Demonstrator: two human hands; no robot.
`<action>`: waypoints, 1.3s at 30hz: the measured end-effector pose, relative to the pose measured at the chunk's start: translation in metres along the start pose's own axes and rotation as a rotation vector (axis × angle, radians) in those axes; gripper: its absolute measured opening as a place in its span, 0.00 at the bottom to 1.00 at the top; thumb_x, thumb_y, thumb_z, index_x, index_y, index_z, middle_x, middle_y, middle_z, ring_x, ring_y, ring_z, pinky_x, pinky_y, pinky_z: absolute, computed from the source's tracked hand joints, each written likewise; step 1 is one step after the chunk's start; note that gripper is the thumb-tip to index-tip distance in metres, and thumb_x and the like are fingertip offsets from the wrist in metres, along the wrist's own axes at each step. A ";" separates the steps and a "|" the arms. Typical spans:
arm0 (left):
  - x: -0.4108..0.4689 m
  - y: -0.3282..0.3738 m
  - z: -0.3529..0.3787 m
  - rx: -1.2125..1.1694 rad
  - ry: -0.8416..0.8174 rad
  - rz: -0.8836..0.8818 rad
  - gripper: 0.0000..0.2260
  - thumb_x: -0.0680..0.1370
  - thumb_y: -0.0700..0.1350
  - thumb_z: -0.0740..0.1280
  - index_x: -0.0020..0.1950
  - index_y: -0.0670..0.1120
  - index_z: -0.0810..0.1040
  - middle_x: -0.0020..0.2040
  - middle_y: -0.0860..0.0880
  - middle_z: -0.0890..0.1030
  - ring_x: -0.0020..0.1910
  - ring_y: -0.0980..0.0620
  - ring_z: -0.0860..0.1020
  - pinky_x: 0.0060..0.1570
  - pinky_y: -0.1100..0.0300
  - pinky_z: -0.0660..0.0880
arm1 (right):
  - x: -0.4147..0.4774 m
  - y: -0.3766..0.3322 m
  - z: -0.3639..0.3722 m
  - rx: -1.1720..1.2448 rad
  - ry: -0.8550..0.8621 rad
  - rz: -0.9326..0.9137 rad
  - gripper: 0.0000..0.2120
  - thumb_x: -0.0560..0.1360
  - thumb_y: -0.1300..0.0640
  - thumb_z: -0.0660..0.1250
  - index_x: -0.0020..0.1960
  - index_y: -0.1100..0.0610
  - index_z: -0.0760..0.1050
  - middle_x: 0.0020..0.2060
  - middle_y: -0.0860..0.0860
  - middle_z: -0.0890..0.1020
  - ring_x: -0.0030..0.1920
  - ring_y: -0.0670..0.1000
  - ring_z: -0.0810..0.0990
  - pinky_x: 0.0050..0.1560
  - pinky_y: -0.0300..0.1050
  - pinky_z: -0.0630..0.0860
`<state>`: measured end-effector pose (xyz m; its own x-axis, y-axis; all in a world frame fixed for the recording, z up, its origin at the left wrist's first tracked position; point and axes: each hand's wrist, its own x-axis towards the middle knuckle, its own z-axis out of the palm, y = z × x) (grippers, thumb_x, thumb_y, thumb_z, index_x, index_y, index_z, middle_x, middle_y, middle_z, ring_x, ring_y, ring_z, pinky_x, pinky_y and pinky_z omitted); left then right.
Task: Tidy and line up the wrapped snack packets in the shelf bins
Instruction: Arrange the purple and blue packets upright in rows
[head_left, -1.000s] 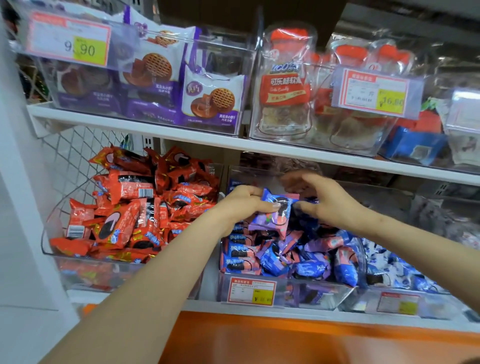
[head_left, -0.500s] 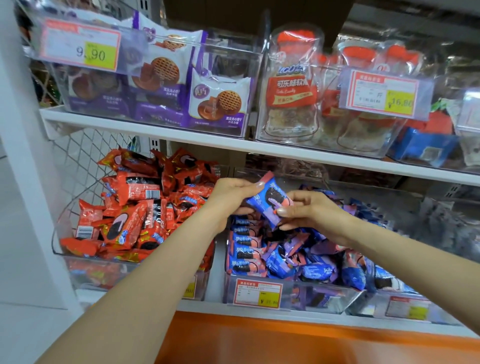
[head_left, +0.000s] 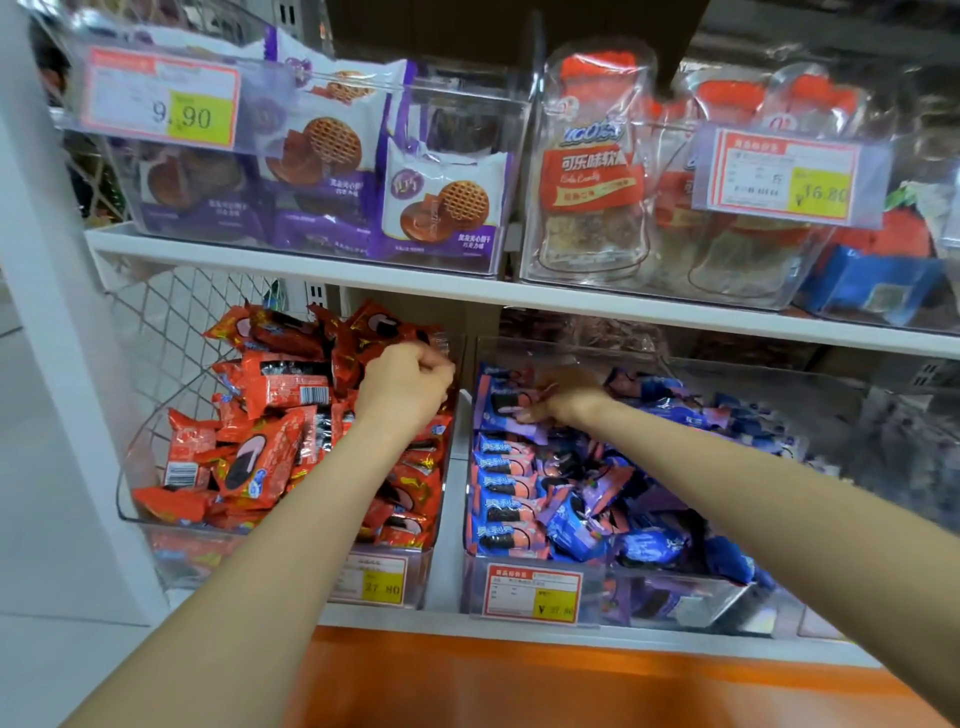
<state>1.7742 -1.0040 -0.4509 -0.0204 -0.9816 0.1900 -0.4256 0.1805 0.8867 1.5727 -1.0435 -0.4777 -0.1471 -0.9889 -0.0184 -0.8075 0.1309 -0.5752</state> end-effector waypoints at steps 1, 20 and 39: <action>-0.001 -0.001 -0.002 0.034 0.004 0.010 0.09 0.77 0.43 0.65 0.38 0.53 0.75 0.45 0.48 0.82 0.47 0.48 0.81 0.53 0.51 0.77 | 0.004 0.001 0.005 -0.012 0.005 0.007 0.31 0.65 0.57 0.78 0.64 0.64 0.72 0.60 0.56 0.77 0.60 0.55 0.75 0.48 0.38 0.69; -0.005 0.010 0.002 0.131 -0.013 0.096 0.03 0.79 0.44 0.64 0.47 0.50 0.77 0.50 0.46 0.81 0.52 0.48 0.79 0.53 0.55 0.74 | 0.021 0.008 0.013 -0.018 -0.039 0.074 0.16 0.67 0.55 0.77 0.48 0.60 0.77 0.54 0.61 0.81 0.47 0.53 0.78 0.43 0.40 0.75; -0.021 0.018 0.047 0.210 -0.344 0.304 0.04 0.77 0.38 0.65 0.47 0.42 0.80 0.40 0.48 0.81 0.45 0.49 0.80 0.48 0.58 0.77 | -0.044 0.021 -0.043 -0.866 -0.660 -0.263 0.30 0.67 0.53 0.76 0.66 0.52 0.68 0.59 0.52 0.76 0.58 0.54 0.75 0.53 0.43 0.71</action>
<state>1.7243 -0.9829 -0.4584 -0.4538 -0.8568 0.2449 -0.5265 0.4795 0.7021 1.5377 -0.9943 -0.4536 0.2106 -0.8023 -0.5585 -0.9320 -0.3372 0.1330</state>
